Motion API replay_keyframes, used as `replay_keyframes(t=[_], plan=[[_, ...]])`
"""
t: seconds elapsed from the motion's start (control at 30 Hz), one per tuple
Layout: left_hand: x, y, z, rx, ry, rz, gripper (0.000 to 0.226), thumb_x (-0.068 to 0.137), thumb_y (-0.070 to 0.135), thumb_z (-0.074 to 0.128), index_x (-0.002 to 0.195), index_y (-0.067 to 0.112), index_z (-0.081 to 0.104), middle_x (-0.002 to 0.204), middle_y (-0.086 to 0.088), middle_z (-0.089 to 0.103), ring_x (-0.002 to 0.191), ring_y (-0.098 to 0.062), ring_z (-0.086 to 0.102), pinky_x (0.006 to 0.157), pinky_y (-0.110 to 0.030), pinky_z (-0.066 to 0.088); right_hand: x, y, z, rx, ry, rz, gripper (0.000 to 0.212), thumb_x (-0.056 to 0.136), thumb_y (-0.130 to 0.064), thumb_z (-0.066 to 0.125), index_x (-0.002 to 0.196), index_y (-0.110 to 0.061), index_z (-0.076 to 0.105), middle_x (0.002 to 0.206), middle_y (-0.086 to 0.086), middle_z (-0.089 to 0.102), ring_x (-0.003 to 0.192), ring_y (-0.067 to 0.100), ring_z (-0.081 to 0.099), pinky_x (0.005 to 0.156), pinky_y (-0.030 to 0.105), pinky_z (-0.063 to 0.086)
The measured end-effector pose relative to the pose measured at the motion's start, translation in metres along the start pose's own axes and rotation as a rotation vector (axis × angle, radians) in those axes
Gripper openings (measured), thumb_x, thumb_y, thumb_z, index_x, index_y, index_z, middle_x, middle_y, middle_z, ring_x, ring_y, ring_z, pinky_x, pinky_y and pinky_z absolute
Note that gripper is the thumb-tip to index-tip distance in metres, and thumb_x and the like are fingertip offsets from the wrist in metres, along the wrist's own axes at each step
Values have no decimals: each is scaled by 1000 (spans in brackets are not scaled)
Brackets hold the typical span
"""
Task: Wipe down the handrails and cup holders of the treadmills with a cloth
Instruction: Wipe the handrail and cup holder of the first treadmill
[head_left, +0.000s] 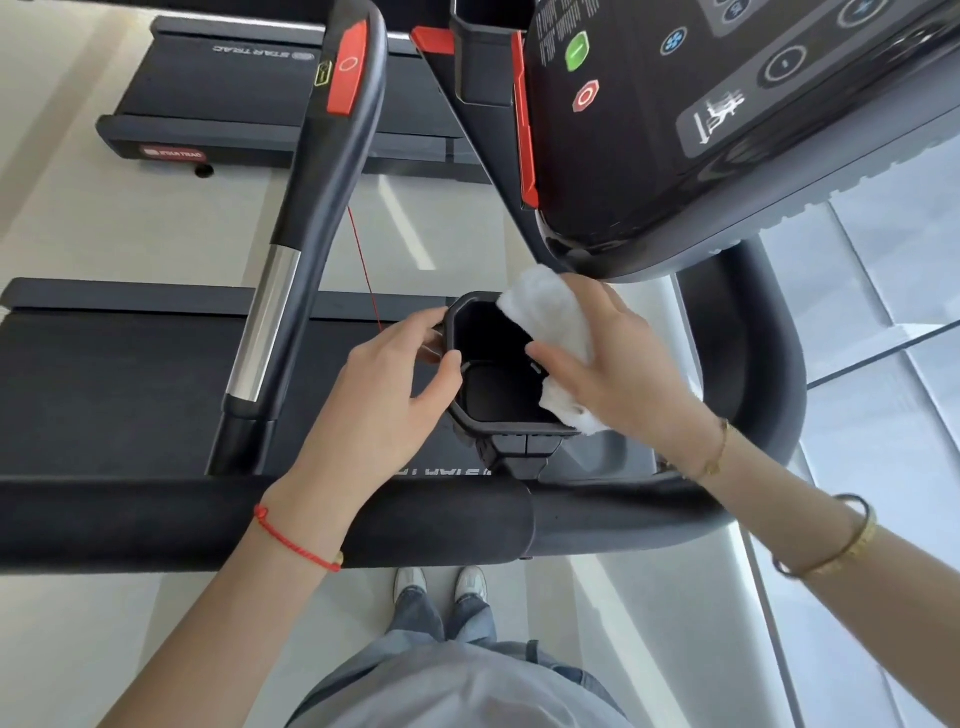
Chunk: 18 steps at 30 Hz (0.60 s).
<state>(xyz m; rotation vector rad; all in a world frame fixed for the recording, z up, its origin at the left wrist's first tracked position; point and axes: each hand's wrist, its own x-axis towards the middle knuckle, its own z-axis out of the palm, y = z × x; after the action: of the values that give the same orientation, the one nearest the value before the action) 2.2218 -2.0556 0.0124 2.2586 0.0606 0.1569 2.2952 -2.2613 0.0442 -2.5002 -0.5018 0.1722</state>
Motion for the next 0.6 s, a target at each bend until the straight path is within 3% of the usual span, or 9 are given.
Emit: replay_keyframes(t=[0.2,0.27,0.43,0.6], plan=[[-1,0,1,6,1,-10,42,92,43,47,133,36,51,106,24,62,102,11,56,89,-6,42,32,-4,-16,-252,-241,-416,62,91,-34,64,143,-11,40,142,4,49,127,25,48,105,29,36],[-1,0,1,4,1,-15,43,92,43,47,133,34,52,106,24,61,102,11,56,90,-8,42,44,-11,-15,-324,-290,-494,62,91,-34,64,144,-13,39,141,1,50,122,24,52,99,39,43],[-2,1,0,-3,12,-26,44,92,42,48,134,32,53,108,26,59,104,11,55,91,-12,46,53,-21,-7,-419,-272,-567,56,91,-34,61,141,-18,41,127,-3,55,105,22,56,81,41,48],[-2,2,-2,-8,-2,-27,47,91,45,47,137,35,51,116,19,63,109,2,58,99,-29,49,35,0,-15,-370,-256,-537,62,95,-36,56,146,-8,33,140,8,47,122,28,48,103,41,40]])
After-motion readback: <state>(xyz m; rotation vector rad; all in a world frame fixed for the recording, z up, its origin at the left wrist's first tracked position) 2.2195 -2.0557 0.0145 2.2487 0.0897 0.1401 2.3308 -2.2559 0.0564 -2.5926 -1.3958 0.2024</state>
